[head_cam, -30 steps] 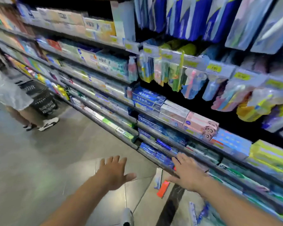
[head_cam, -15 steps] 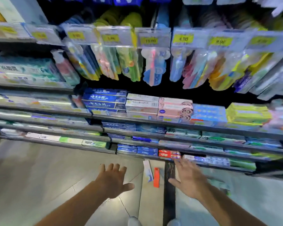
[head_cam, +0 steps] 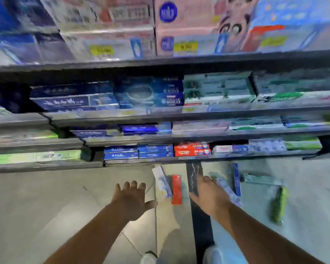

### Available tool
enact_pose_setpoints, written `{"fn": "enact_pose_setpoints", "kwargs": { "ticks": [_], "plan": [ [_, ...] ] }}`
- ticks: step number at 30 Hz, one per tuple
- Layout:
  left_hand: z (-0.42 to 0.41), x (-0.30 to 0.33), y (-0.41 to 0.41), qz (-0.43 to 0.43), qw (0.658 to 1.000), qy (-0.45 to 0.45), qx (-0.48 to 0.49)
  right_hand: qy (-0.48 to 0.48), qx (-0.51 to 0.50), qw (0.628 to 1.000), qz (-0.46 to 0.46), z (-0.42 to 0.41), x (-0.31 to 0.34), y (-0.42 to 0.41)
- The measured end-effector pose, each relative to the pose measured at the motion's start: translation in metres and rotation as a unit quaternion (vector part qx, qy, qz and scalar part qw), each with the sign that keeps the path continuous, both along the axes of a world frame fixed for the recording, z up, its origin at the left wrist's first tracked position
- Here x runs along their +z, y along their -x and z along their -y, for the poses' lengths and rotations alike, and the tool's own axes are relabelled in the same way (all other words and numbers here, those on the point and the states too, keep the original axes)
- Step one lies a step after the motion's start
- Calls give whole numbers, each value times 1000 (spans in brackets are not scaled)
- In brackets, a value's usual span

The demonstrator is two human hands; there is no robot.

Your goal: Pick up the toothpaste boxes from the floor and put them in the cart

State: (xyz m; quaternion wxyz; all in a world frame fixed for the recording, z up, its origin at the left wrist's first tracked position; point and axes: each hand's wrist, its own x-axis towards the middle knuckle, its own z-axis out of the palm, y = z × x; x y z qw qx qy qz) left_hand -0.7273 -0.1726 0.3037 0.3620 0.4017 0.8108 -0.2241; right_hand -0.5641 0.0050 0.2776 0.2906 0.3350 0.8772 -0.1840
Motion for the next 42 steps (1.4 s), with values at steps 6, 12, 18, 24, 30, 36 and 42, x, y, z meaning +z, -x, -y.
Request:
{"fn": "enact_pose_setpoints", "kwargs": {
  "ticks": [6,12,18,24,30,36,42],
  "plan": [
    [-5,-187,12,1,1000,8,-4,-35,-67,997,3,10,-202,12],
    [-7,-307,34,1,1000,-2,-8,-24,-88,996,-20,13,-347,43],
    [9,-335,47,41,999,-30,19,-12,-138,988,-62,19,-395,69],
    [30,-332,55,60,997,-23,32,-46,-128,990,-37,35,-408,67],
    [15,-342,58,66,994,-24,79,88,-268,957,-71,2,-403,52],
    [-37,-390,38,88,974,-91,188,437,-484,733,-192,-31,-354,8],
    [-82,-415,12,90,915,-178,349,440,-486,723,-220,-42,-340,-16]
  ]
}}
